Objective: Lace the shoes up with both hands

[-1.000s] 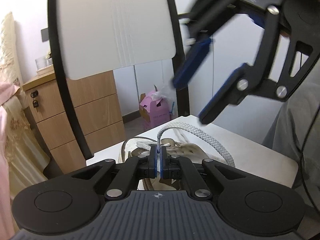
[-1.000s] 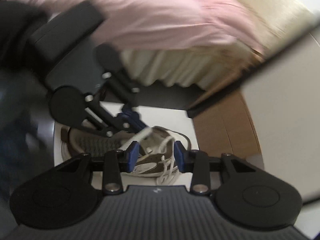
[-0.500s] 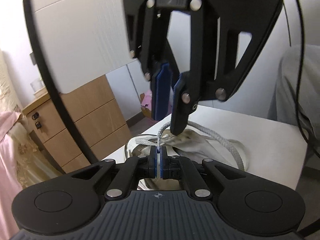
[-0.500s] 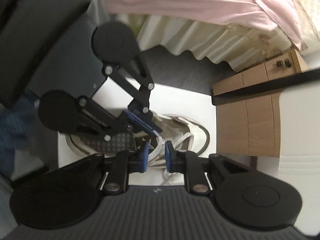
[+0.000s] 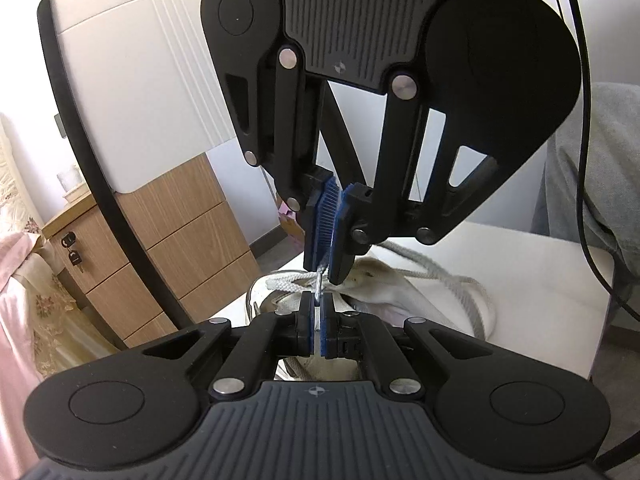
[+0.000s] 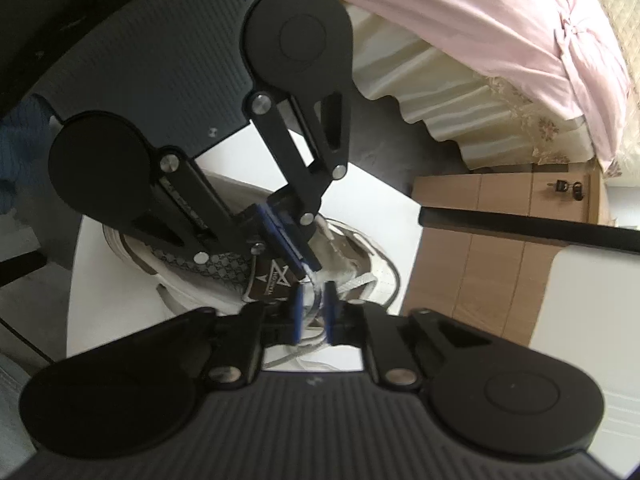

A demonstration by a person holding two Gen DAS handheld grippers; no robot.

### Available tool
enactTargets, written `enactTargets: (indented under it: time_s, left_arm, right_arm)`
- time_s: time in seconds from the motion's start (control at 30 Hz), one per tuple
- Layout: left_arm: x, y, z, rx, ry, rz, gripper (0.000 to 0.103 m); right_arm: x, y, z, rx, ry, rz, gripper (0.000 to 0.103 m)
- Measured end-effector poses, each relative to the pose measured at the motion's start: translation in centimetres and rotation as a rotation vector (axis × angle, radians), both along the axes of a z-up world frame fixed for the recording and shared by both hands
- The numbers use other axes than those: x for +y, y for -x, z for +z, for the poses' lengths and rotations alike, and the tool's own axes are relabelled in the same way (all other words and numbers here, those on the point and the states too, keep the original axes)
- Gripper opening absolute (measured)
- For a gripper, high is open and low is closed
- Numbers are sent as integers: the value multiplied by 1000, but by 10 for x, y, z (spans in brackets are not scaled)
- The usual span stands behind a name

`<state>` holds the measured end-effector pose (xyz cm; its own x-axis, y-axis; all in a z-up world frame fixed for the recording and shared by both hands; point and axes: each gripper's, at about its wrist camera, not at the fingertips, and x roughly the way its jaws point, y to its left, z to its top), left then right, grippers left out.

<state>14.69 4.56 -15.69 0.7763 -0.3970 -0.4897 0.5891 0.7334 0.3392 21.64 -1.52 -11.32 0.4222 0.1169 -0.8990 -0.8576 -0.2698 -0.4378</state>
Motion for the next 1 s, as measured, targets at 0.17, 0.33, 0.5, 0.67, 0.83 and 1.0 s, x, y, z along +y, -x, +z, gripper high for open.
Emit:
enactTargets:
  time_s: [0.17, 0.33, 0.5, 0.67, 0.83, 1.0]
  left_arm:
    - [5, 22, 4, 5, -16, 15, 4]
    - [-2, 35, 15, 13, 5, 48, 5]
    - [18, 58, 34, 24, 60, 73, 16]
    - [1, 41, 37, 28, 63, 123, 16]
    - [-39, 21, 33, -2, 35, 167, 17]
    - [-74, -1, 26, -21, 4, 212, 23]
  right_arm:
    - [-2, -15, 4, 85, -66, -87, 2]
    - [-15, -42, 7, 147, -175, -232, 3]
    - [-38, -75, 5, 230, -385, -450, 3]
    - [-66, -100, -10, 391, -611, -658, 3]
    - [-88, -104, -28, 492, -798, -775, 3]
    - [-115, -111, -49, 624, -998, -884, 3]
